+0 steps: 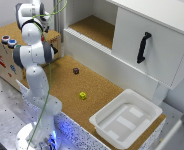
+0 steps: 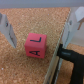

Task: Go towards the pink block and pick it up

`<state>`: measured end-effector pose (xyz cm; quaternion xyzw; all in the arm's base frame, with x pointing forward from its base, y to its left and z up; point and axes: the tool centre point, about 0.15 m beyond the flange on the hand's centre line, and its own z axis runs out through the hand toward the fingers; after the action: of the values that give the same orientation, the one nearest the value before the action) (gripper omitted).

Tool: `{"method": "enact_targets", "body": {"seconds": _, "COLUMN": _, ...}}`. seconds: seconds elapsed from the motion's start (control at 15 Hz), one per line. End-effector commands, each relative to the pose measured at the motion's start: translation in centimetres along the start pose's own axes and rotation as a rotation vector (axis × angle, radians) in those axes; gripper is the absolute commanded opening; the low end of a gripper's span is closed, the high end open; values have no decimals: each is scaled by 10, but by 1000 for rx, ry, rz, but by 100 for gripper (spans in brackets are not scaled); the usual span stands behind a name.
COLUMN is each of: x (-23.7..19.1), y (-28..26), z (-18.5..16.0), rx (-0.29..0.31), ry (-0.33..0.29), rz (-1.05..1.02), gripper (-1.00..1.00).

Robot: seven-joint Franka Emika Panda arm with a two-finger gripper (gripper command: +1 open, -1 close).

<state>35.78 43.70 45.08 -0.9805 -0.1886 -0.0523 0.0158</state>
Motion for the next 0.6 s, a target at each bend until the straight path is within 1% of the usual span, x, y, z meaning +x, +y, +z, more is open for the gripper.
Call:
{"method": "enact_targets", "body": {"seconds": 0.0, "x": 18, "y": -26, "z": 15, "rx": -136, "ry": -65, "rz": 26, "gripper": 100}}
{"method": "enact_targets", "body": {"seconds": 0.07, "x": 16, "y": -28, "z": 16, "rx": -135, "ry": -58, "rz": 36, "gripper": 100}}
{"method": "enact_targets", "body": {"seconds": 0.13, "x": 14, "y": -28, "z": 16, "rx": -135, "ry": -51, "rz": 44, "gripper": -100}}
{"method": "enact_targets", "body": {"seconds": 0.33, "x": 9, "y": -28, "z": 17, "rx": -134, "ry": -48, "rz": 58, "gripper": -100}}
{"method": "enact_targets", "body": {"seconds": 0.53, "x": 5, "y": -23, "z": 14, "rx": -151, "ry": -45, "rz": 76, "gripper": -100}}
